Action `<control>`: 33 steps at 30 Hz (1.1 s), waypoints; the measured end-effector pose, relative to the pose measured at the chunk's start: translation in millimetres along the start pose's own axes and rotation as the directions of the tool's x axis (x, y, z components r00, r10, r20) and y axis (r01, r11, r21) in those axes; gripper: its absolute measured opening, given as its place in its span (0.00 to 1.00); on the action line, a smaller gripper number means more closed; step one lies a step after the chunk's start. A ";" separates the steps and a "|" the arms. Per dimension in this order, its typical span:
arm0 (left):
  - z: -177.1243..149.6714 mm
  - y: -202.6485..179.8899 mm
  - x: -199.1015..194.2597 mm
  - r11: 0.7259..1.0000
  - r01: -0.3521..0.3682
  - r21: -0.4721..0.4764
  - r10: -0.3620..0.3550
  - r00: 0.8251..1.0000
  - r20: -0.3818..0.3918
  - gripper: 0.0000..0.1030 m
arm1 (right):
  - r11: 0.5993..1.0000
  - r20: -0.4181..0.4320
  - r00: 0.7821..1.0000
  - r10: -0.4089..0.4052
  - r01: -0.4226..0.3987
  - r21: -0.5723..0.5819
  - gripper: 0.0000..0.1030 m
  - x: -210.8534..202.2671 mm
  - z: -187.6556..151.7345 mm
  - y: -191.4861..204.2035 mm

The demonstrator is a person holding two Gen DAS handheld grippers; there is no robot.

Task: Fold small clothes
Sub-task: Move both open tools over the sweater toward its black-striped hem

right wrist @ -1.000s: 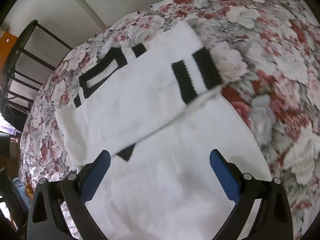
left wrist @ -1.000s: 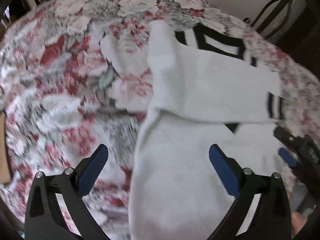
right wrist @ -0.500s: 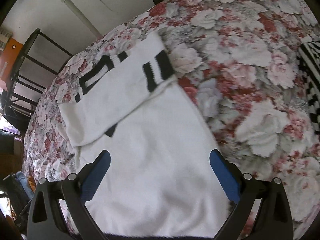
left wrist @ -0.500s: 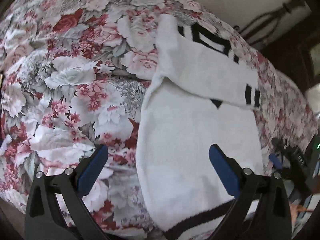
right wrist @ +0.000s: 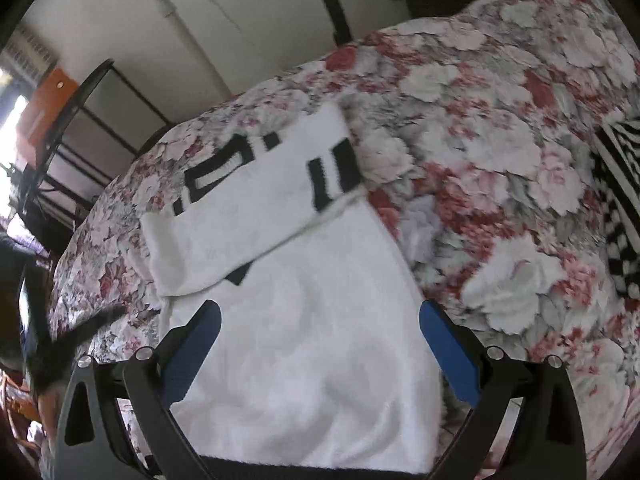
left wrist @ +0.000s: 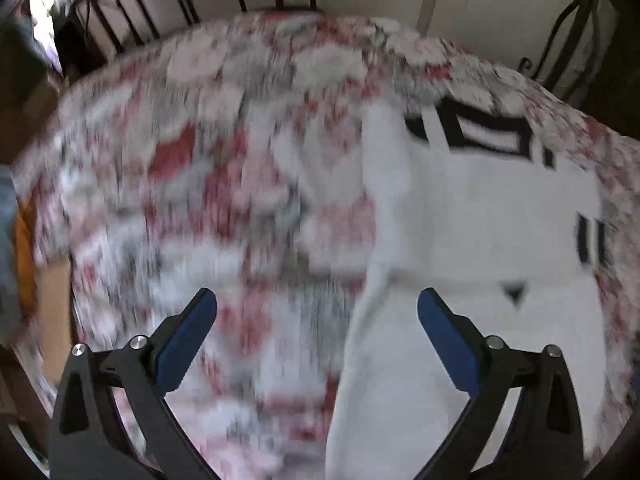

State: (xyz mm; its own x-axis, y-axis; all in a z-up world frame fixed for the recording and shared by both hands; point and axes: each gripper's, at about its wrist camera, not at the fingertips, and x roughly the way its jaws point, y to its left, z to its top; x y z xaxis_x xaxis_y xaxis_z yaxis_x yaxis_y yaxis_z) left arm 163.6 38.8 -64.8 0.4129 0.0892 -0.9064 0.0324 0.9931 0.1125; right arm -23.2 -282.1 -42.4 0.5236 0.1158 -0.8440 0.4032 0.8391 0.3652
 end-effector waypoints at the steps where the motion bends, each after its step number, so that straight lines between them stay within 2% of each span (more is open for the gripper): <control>1: 15.9 -4.5 6.4 1.000 -0.005 -0.006 0.005 1.000 0.016 0.95 | 1.000 -0.007 1.000 0.004 -0.004 0.001 0.97 3.0 1.1 2.5; 3: 37.5 -7.9 20.1 1.000 -0.006 -0.020 0.007 1.000 0.020 0.95 | 1.000 -0.016 1.000 0.011 -0.011 0.006 0.97 8.6 2.7 5.1; 5: 54.9 -7.5 42.2 0.999 -0.040 -0.031 0.040 0.999 0.001 0.95 | 1.000 -0.030 1.000 0.005 -0.005 0.012 0.97 17.7 6.4 7.0; 7: 62.6 -3.7 74.0 0.992 -0.126 -0.029 0.125 0.991 -0.045 0.95 | 1.000 -0.033 0.999 0.008 -0.007 0.020 0.97 23.7 9.5 8.5; 8: 62.9 -2.4 92.0 0.986 -0.167 -0.011 0.165 0.982 -0.088 0.95 | 1.000 -0.034 0.999 0.009 -0.008 0.023 0.97 26.4 10.9 9.0; 10: 57.3 8.7 130.5 0.974 -0.227 0.005 0.224 0.953 -0.203 0.96 | 1.000 -0.043 0.999 0.005 -0.003 0.031 0.97 30.8 12.7 8.8; 11: 55.4 17.4 136.9 0.981 -0.193 -0.033 0.180 0.956 -0.231 0.96 | 0.999 -0.047 0.999 0.010 -0.008 0.038 0.97 31.9 12.9 8.4; 13: 59.3 30.9 127.6 0.984 -0.147 -0.105 0.119 0.964 -0.239 0.93 | 0.999 -0.044 0.999 0.027 -0.024 0.048 0.97 29.6 12.4 7.9; 15: 63.4 34.6 103.5 0.987 -0.100 -0.123 0.078 0.982 -0.172 0.93 | 0.999 -0.030 0.999 0.027 -0.025 0.048 0.97 24.0 12.1 7.3; 16: 64.3 34.4 85.6 0.990 -0.044 -0.133 0.029 0.993 -0.115 0.93 | 0.998 -0.019 0.999 0.032 -0.030 0.054 0.97 19.6 11.5 6.0; 18: 63.5 25.0 60.6 0.993 0.057 -0.103 -0.060 0.998 -0.028 0.93 | 0.996 -0.007 0.999 0.046 -0.045 0.071 0.97 13.9 10.1 2.3; 20: 58.7 5.7 58.1 0.997 0.070 -0.028 -0.070 0.997 -0.009 0.93 | 0.993 -0.011 0.998 0.066 -0.065 0.097 0.97 10.3 6.9 -1.1; 21: 55.8 -2.2 63.7 0.998 0.061 0.002 -0.061 0.998 -0.026 0.93 | 0.992 -0.012 0.997 0.079 -0.077 0.105 0.97 8.8 5.4 -1.8; 22: 49.8 -16.5 81.9 0.997 0.027 0.066 -0.022 0.996 -0.082 0.93 | 0.991 -0.013 0.997 0.082 -0.080 0.104 0.97 7.4 4.0 -1.8; 24: 36.4 -30.2 118.5 0.983 -0.082 0.166 0.111 0.979 -0.171 0.96 | 0.994 -0.009 0.998 0.063 -0.062 0.087 0.97 5.8 3.5 -1.2; 27: 40.0 -18.7 117.2 0.995 -0.042 0.089 0.058 0.979 -0.195 0.95 | 0.996 -0.014 0.999 0.030 -0.029 0.090 0.97 6.6 4.7 -7.5; 30: 41.0 -2.5 83.8 0.998 0.042 0.046 -0.034 0.984 -0.172 0.95 | 0.990 -0.021 0.997 0.069 -0.066 0.128 0.97 3.6 4.0 -19.5; 32: 31.8 6.8 66.5 0.994 0.103 0.032 -0.095 0.977 -0.192 0.95 | 0.989 -0.023 0.997 0.075 -0.072 0.126 0.97 -0.1 1.6 -24.2; 33: 22.5 13.3 55.1 0.989 0.150 0.014 -0.143 0.967 -0.209 0.95 | 0.990 -0.022 0.997 0.077 -0.073 0.122 0.97 -2.3 0.7 -25.9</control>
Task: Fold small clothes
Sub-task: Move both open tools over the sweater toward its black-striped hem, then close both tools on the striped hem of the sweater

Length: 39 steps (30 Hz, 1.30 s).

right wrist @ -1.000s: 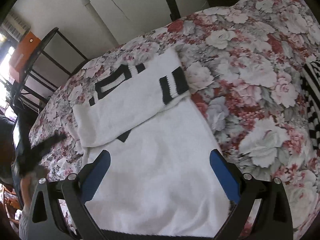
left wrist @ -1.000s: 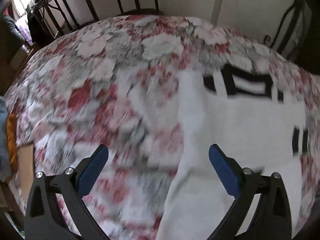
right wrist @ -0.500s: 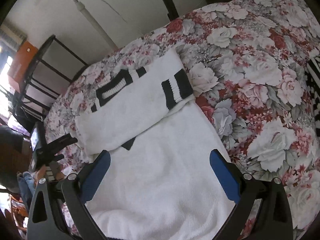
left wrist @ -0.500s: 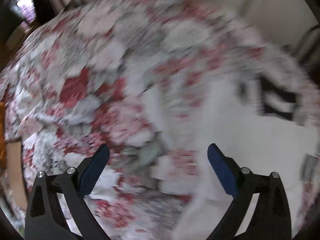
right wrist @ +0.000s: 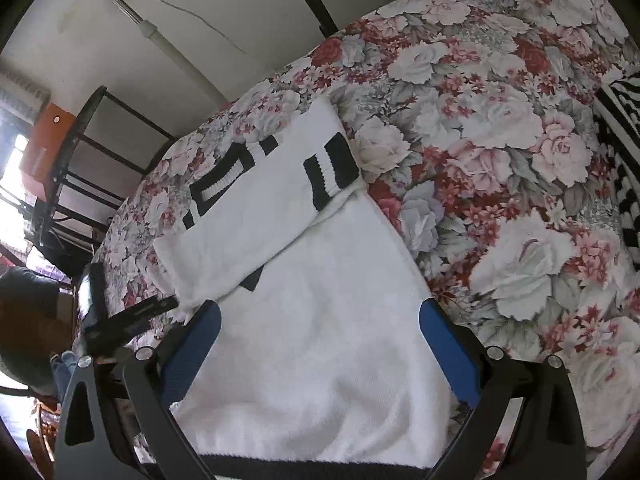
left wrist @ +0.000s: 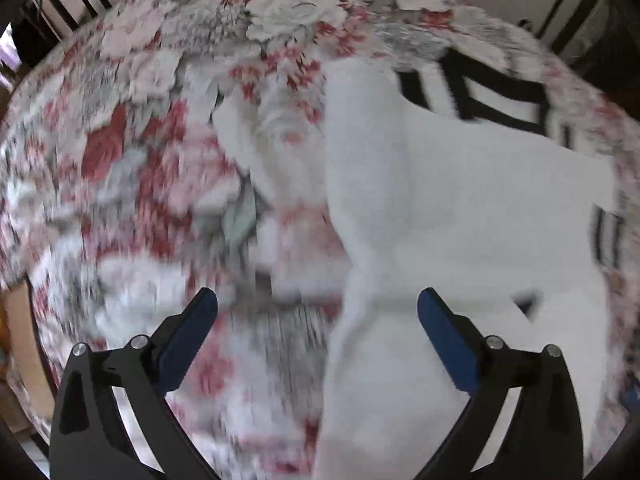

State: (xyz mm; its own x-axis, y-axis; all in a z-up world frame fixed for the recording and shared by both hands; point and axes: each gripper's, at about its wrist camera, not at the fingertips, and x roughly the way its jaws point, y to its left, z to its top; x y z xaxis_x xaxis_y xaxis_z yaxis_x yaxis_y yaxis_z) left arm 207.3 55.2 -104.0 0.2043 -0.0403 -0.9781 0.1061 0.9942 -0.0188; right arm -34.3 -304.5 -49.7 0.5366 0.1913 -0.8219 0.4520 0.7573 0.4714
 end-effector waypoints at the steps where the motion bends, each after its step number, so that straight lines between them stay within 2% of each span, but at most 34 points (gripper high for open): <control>1: -9.3 3.4 -7.0 0.999 0.040 -0.003 -0.040 0.999 -0.006 0.95 | 1.000 0.003 1.000 0.004 -0.004 -0.005 0.97 -4.2 -0.9 -4.3; 3: -36.3 8.6 -20.7 0.991 0.131 0.006 -0.130 0.991 -0.027 0.95 | 1.000 0.007 1.000 0.010 -0.010 -0.002 0.97 -10.1 -2.1 -14.2; 7: -82.3 15.1 -27.5 0.980 0.195 0.031 -0.192 0.978 -0.081 0.95 | 0.999 -0.011 0.999 0.038 -0.038 0.036 0.96 -20.2 -5.9 -44.4; 10: -110.5 18.9 -25.9 0.964 0.265 0.005 -0.262 0.956 -0.128 0.95 | 0.999 -0.049 0.998 0.049 -0.047 0.026 0.91 -24.0 -14.8 -58.6; 13: -131.9 24.9 -26.6 0.943 0.333 -0.025 -0.333 0.932 -0.144 0.94 | 0.996 -0.118 0.989 0.085 -0.083 0.015 0.77 -22.4 -28.9 -67.8; 15: -136.5 18.1 -31.1 0.928 0.372 -0.025 -0.372 0.918 -0.134 0.94 | 0.994 -0.153 0.982 0.112 -0.111 0.019 0.63 -22.0 -37.4 -70.1; 17: -143.3 16.4 -39.7 0.904 0.425 -0.036 -0.426 0.896 -0.122 0.94 | 0.989 -0.180 0.972 0.150 -0.148 0.029 0.59 -21.8 -46.5 -70.3; 18: -148.4 11.1 -43.5 0.897 0.442 -0.021 -0.441 0.889 -0.122 0.94 | 0.987 -0.188 0.969 0.163 -0.159 0.033 0.59 -21.4 -49.8 -69.4; 20: -155.2 1.7 -44.3 0.896 0.443 -0.003 -0.440 0.888 -0.132 0.94 | 0.986 -0.215 0.962 0.168 -0.164 0.036 0.59 -18.5 -59.9 -66.5; 24: -170.8 -2.5 -39.8 0.888 0.460 -0.019 -0.456 0.873 -0.174 0.94 | 0.988 -0.240 0.959 0.152 -0.151 0.019 0.60 -17.0 -73.8 -61.5; 26: -176.8 -7.5 -42.3 0.872 0.490 -0.022 -0.486 0.858 -0.166 0.94 | 0.986 -0.242 0.956 0.164 -0.160 0.035 0.60 -17.8 -78.6 -62.1; 29: -186.5 -11.7 -47.2 0.832 0.553 -0.044 -0.552 0.818 -0.164 0.94 | 0.984 -0.244 0.953 0.181 -0.175 0.045 0.60 -19.0 -82.3 -59.7; 30: -190.0 -12.5 -47.6 0.812 0.581 -0.056 -0.581 0.795 -0.172 0.93 | 0.983 -0.244 0.952 0.186 -0.180 0.045 0.60 -19.4 -83.4 -58.7; 31: -194.9 -15.1 -47.3 0.778 0.624 -0.069 -0.625 0.758 -0.187 0.93 | 0.982 -0.245 0.951 0.187 -0.182 0.043 0.60 -19.6 -85.1 -57.5; 32: -197.3 -16.5 -47.4 0.774 0.630 -0.064 -0.629 0.753 -0.193 0.93 | 0.983 -0.243 0.952 0.185 -0.181 0.042 0.60 -20.2 -86.1 -56.8; 33: -197.9 -18.3 -47.5 0.787 0.615 -0.047 -0.611 0.768 -0.191 0.90 | 0.982 -0.240 0.953 0.186 -0.182 0.042 0.60 -21.0 -87.1 -55.9; 34: -197.5 -20.8 -44.5 0.811 0.584 -0.035 -0.579 0.793 -0.191 0.83 | 0.982 -0.239 0.952 0.189 -0.184 0.044 0.60 -20.7 -86.2 -56.5; 35: -197.1 -20.5 -39.9 0.819 0.573 -0.046 -0.569 0.798 -0.197 0.82 | 0.981 -0.241 0.951 0.193 -0.186 0.052 0.59 -19.3 -85.8 -57.4; 36: -196.1 -19.1 -34.7 0.818 0.571 -0.066 -0.571 0.795 -0.206 0.79 | 0.981 -0.243 0.950 0.196 -0.187 0.059 0.58 -17.9 -85.1 -58.7; 37: -194.9 -16.4 -30.6 0.821 0.564 -0.087 -0.569 0.795 -0.209 0.72 | 0.980 -0.245 0.949 0.196 -0.185 0.068 0.56 -16.2 -84.6 -60.2; 39: -194.5 -14.1 -29.3 0.832 0.548 -0.092 -0.554 0.807 -0.205 0.65 | 0.982 -0.244 0.952 0.186 -0.175 0.065 0.49 -15.3 -84.2 -60.2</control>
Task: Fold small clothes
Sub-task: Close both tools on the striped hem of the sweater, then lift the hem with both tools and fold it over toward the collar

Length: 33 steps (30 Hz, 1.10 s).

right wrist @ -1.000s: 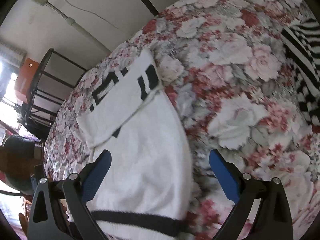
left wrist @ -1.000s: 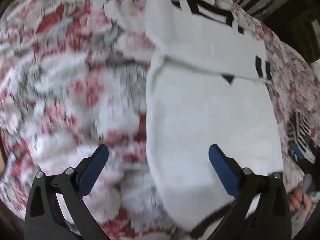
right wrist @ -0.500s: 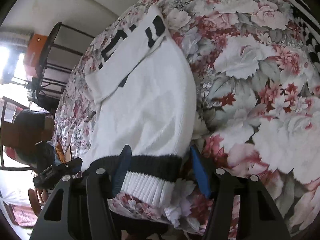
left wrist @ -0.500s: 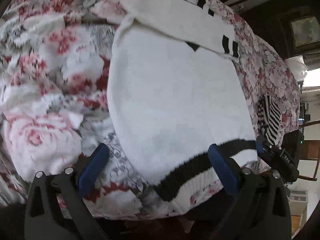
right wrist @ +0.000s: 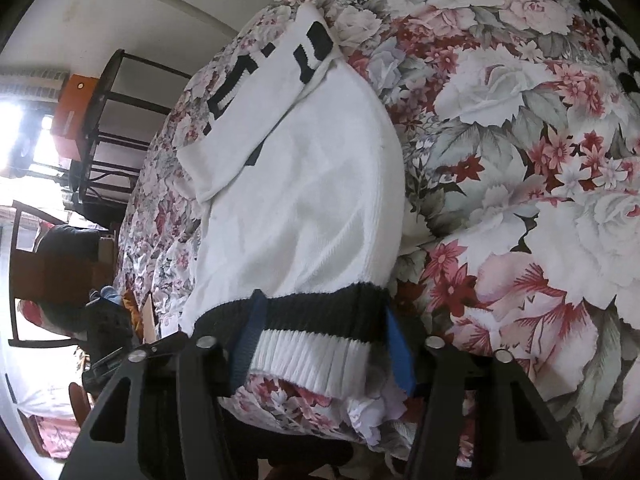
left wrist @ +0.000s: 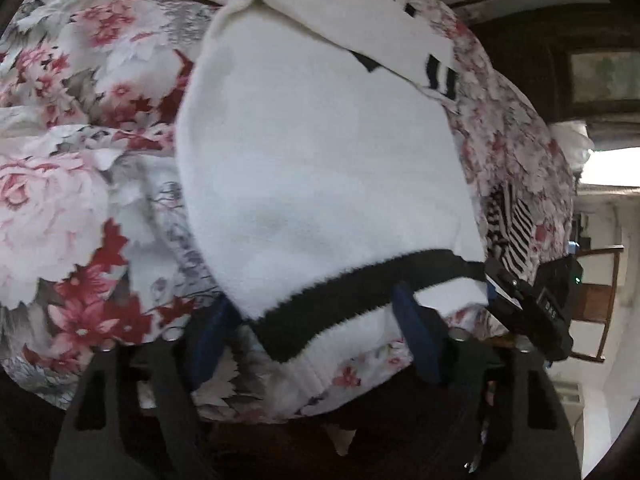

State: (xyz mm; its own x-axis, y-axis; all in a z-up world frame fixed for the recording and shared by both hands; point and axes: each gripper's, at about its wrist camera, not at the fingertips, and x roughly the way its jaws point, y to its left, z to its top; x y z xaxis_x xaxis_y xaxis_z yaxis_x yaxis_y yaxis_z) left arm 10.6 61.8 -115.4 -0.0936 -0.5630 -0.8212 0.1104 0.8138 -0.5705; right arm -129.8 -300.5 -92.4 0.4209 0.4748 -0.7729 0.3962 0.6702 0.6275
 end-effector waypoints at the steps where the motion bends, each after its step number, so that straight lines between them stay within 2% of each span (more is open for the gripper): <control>1: -0.7 -2.8 0.0 1.000 -0.023 0.015 0.023 1.000 0.007 0.59 | 1.000 0.001 1.000 -0.007 0.007 -0.007 0.47 0.5 -0.4 1.5; 3: -1.8 -5.4 -0.3 0.997 -0.064 0.038 0.063 0.998 0.021 0.51 | 1.000 0.004 1.000 -0.022 0.022 -0.022 0.34 0.7 -0.5 3.3; 4: -2.1 -6.4 -0.4 0.997 -0.066 0.044 0.065 0.998 0.024 0.44 | 0.999 0.007 1.000 -0.028 0.028 -0.029 0.29 0.4 -0.9 4.2; 5: -2.0 -6.8 -1.3 0.996 -0.070 0.046 0.068 0.997 0.031 0.36 | 0.999 0.011 0.999 -0.032 0.032 -0.032 0.18 -0.2 -0.9 4.6; 6: -1.5 -7.0 -2.5 0.997 -0.067 0.047 0.065 0.997 0.038 0.27 | 0.999 0.014 0.999 -0.030 0.031 -0.035 0.14 -0.7 -0.8 5.1; 7: -1.0 -5.8 -3.1 0.997 -0.059 0.044 0.057 0.998 0.040 0.21 | 0.999 0.017 1.000 -0.024 0.025 -0.038 0.14 -1.5 -0.8 5.8; 9: -0.4 -4.0 -3.4 0.998 -0.042 0.043 0.040 0.998 0.040 0.17 | 0.999 0.024 0.999 -0.025 0.026 -0.048 0.14 -2.5 -0.6 7.9; 15: 0.6 -3.0 -2.4 0.998 -0.049 0.045 0.047 0.998 0.041 0.17 | 0.997 0.012 0.999 -0.051 0.052 -0.060 0.14 1.9 0.7 11.2; 20: 2.4 0.2 3.2 0.998 -0.056 0.019 0.056 0.998 0.022 0.19 | 0.983 0.010 0.990 -0.141 0.141 -0.119 0.14 8.3 -3.6 19.2; 23: 0.8 -5.9 4.2 0.995 -0.086 0.050 0.085 0.996 0.032 0.17 | 0.949 0.052 0.972 -0.229 0.235 -0.209 0.14 10.4 -10.0 35.7; 27: -3.2 -19.7 3.4 0.983 -0.145 0.112 0.139 0.988 0.065 0.13 | 0.882 0.140 0.935 -0.327 0.355 -0.311 0.13 11.0 -18.5 57.5; 29: -4.1 -21.6 2.3 0.980 -0.157 0.122 0.149 0.986 0.075 0.13 | 0.871 0.159 0.929 -0.334 0.368 -0.325 0.13 9.2 -18.1 60.6; 33: -3.9 -23.4 -1.4 0.980 -0.161 0.121 0.150 0.984 0.094 0.13 | 0.876 0.170 0.933 -0.317 0.356 -0.324 0.13 4.7 -15.8 61.6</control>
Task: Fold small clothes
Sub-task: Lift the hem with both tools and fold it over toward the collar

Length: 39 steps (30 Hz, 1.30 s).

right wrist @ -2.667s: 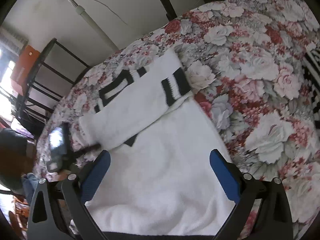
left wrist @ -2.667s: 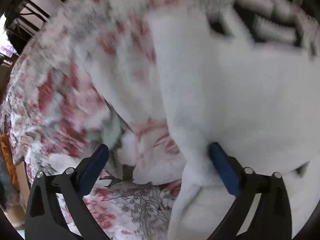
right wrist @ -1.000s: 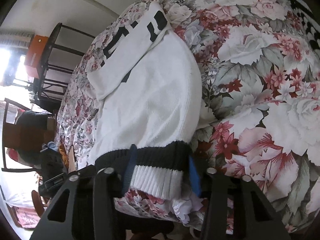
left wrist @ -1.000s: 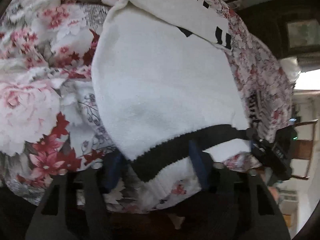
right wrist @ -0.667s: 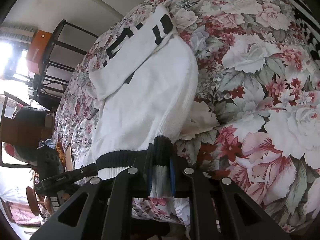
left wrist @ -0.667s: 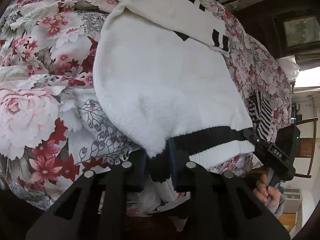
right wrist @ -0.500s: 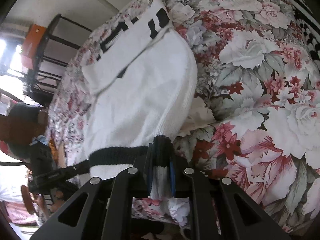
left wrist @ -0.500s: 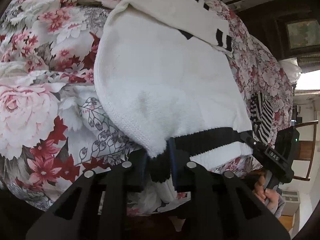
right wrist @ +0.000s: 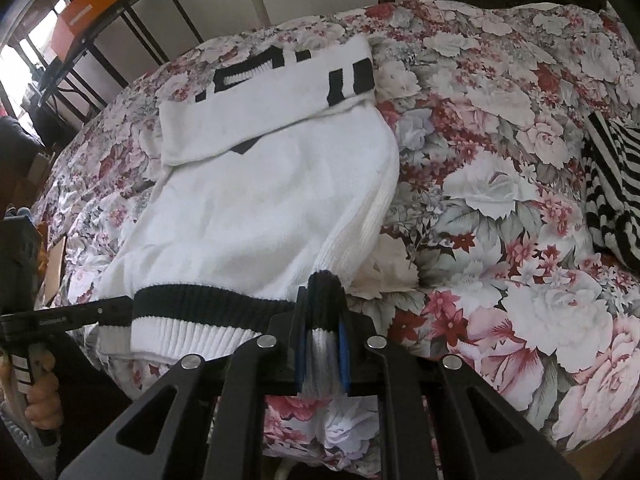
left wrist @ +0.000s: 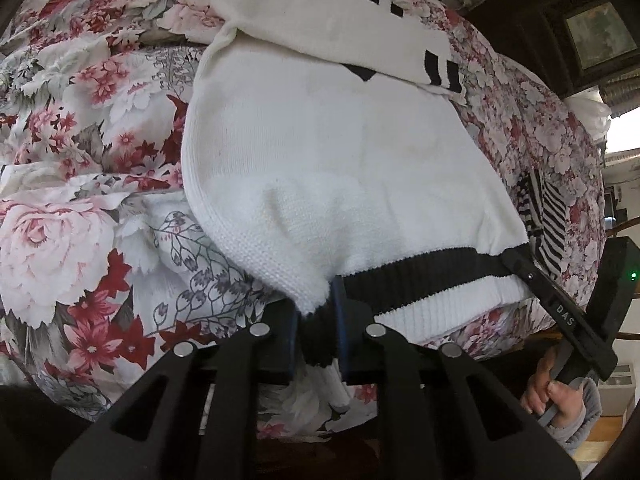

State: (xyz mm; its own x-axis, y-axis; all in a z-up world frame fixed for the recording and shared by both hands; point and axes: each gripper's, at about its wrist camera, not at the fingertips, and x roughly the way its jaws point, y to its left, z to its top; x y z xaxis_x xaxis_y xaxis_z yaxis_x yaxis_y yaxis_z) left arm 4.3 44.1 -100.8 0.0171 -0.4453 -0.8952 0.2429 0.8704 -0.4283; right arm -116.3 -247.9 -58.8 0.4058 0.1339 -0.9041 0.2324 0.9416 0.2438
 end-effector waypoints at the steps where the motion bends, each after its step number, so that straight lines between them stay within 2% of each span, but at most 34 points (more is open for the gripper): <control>1: 0.3 -0.6 -1.5 1.000 -0.002 0.002 0.002 1.000 0.008 0.12 | 1.000 0.005 1.000 0.004 -0.004 0.001 0.13 -0.8 1.2 0.8; 15: 2.1 -15.0 -20.9 0.996 -0.071 0.060 0.065 0.992 0.104 0.11 | 0.999 0.063 0.997 0.035 -0.036 0.018 0.13 -13.2 10.2 14.7; 24: 20.6 -22.5 -48.2 0.996 -0.076 0.056 0.065 0.980 0.188 0.11 | 0.991 0.100 0.989 0.108 -0.115 0.071 0.13 -21.6 22.7 16.1; 27: 32.8 -22.1 -58.8 0.997 -0.069 0.039 0.059 0.973 0.222 0.11 | 0.974 0.128 0.979 0.157 -0.175 0.141 0.13 -26.2 28.9 3.1; 33: 66.0 -14.0 -70.0 0.999 -0.028 -0.032 0.036 0.962 0.271 0.10 | 0.916 0.180 0.951 0.252 -0.294 0.274 0.13 -26.7 47.0 -18.5; 39: 101.1 -12.0 -76.3 0.995 0.010 -0.103 0.024 0.947 0.321 0.10 | 0.854 0.257 0.919 0.298 -0.377 0.358 0.13 -25.1 87.9 -20.7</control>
State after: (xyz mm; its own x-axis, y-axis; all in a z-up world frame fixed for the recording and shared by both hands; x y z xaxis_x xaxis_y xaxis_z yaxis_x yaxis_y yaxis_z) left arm 98.1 46.4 -15.0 0.3329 -0.4683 -0.8185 0.1422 0.8830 -0.4473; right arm -53.5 -297.9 -10.3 0.6694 0.3245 -0.6683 0.3618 0.6432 0.6748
